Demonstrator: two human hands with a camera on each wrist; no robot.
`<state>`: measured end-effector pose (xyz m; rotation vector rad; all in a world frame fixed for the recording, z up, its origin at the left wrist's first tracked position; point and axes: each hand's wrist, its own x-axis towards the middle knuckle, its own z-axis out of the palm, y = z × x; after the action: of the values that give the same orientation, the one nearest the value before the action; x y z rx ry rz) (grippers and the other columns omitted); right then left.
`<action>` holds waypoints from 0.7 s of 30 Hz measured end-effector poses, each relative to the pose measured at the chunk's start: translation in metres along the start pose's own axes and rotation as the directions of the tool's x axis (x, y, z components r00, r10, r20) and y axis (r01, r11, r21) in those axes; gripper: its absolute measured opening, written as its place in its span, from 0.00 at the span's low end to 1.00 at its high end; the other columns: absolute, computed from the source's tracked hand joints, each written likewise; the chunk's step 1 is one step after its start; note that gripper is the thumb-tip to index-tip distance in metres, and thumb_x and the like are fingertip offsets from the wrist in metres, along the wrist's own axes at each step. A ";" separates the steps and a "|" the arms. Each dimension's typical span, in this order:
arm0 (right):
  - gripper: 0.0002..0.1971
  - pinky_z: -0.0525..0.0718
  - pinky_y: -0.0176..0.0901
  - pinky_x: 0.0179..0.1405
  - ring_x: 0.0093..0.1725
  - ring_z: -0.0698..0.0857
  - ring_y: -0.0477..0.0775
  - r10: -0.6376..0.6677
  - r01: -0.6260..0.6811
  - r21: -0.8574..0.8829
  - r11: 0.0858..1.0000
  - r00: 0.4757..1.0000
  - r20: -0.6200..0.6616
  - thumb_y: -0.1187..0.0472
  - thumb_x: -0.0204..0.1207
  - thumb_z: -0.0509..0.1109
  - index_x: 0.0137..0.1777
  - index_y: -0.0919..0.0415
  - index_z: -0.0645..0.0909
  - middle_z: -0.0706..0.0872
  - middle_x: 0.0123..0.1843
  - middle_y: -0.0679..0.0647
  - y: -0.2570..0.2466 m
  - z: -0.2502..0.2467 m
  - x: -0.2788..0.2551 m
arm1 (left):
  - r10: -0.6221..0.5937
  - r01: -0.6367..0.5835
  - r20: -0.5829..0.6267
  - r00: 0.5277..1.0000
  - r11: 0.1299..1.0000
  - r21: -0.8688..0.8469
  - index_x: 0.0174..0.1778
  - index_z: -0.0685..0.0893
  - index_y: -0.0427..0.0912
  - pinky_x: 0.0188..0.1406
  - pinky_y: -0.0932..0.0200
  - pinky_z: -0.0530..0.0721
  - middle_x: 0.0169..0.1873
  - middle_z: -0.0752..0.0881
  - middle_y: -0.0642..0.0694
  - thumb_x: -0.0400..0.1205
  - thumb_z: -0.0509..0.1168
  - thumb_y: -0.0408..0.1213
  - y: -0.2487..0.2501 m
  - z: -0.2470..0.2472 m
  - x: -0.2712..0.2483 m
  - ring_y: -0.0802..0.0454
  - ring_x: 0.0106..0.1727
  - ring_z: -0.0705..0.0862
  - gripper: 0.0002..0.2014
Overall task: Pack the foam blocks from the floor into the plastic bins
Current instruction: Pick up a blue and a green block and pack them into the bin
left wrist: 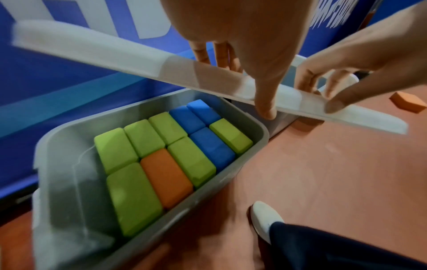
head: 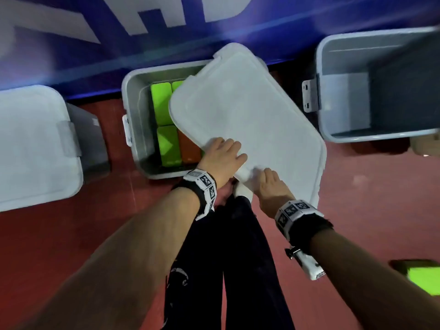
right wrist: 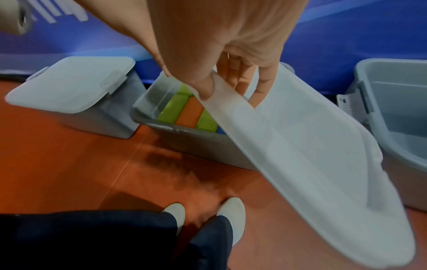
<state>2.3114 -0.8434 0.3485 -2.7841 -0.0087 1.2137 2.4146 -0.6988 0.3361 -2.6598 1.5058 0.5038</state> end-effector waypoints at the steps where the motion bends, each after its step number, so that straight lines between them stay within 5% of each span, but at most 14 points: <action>1: 0.32 0.78 0.49 0.57 0.66 0.69 0.62 -0.002 0.003 -0.036 0.999 1.000 0.030 0.67 0.77 0.56 0.80 0.71 0.50 0.65 0.69 0.62 -0.005 0.001 -0.004 | -0.004 0.004 -0.001 1.000 1.000 -0.020 0.39 0.84 0.46 0.44 0.53 0.83 0.38 0.81 0.46 0.55 0.78 0.38 0.001 0.005 -0.009 0.44 0.42 0.82 0.17; 4: 0.28 0.78 0.54 0.52 0.62 0.74 0.66 -0.112 0.106 -0.105 0.989 0.992 -0.054 0.65 0.74 0.44 0.73 0.74 0.64 0.72 0.65 0.65 -0.018 -0.004 -0.006 | -0.078 0.078 -0.009 0.997 0.997 -0.009 0.40 0.83 0.46 0.39 0.54 0.81 0.38 0.82 0.47 0.54 0.81 0.47 0.002 0.011 -0.042 0.46 0.41 0.82 0.22; 6: 0.30 0.81 0.56 0.35 0.46 0.83 0.68 -0.236 0.221 -0.096 0.971 0.950 -0.203 0.66 0.64 0.39 0.56 0.76 0.77 0.81 0.50 0.69 -0.028 -0.010 0.003 | -0.158 0.157 -0.017 0.987 0.987 -0.044 0.39 0.84 0.45 0.39 0.55 0.81 0.37 0.83 0.48 0.51 0.82 0.55 0.001 0.012 -0.063 0.47 0.40 0.83 0.27; 8: 0.23 0.80 0.49 0.26 0.37 0.82 0.65 -0.336 0.285 -0.190 0.939 0.879 -0.339 0.72 0.66 0.38 0.47 0.74 0.75 0.83 0.41 0.68 -0.035 -0.011 0.018 | -0.246 0.245 0.001 0.969 0.965 -0.093 0.37 0.84 0.43 0.36 0.57 0.82 0.36 0.83 0.47 0.46 0.82 0.60 -0.003 0.019 -0.077 0.46 0.38 0.84 0.31; 11: 0.16 0.79 0.45 0.27 0.35 0.82 0.61 -0.504 0.397 -0.327 0.858 0.772 -0.387 0.75 0.68 0.42 0.49 0.70 0.69 0.84 0.40 0.65 -0.047 -0.025 0.044 | -0.327 0.333 0.064 0.943 0.920 -0.207 0.34 0.83 0.41 0.31 0.59 0.81 0.34 0.83 0.45 0.44 0.83 0.61 -0.015 0.031 -0.086 0.45 0.35 0.85 0.33; 15: 0.14 0.78 0.47 0.26 0.34 0.82 0.61 -0.556 0.432 -0.363 0.825 0.735 -0.388 0.70 0.61 0.51 0.48 0.66 0.67 0.84 0.38 0.64 -0.063 -0.023 0.063 | -0.361 0.363 0.048 0.931 0.907 -0.216 0.35 0.82 0.40 0.30 0.57 0.79 0.34 0.82 0.43 0.48 0.82 0.60 -0.034 0.044 -0.093 0.44 0.35 0.84 0.31; 21: 0.13 0.75 0.47 0.29 0.39 0.72 0.59 -0.445 0.341 -0.286 0.896 0.709 -0.547 0.72 0.67 0.47 0.48 0.66 0.68 0.72 0.47 0.63 -0.059 0.006 0.063 | -0.343 0.336 -0.024 0.939 0.930 -0.149 0.39 0.82 0.41 0.34 0.55 0.80 0.37 0.82 0.43 0.47 0.83 0.55 -0.036 0.053 -0.086 0.43 0.38 0.83 0.32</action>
<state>2.3522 -0.7813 0.3039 -2.9464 -0.6487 0.2027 2.3906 -0.5987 0.3074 -2.9752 1.0141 0.5395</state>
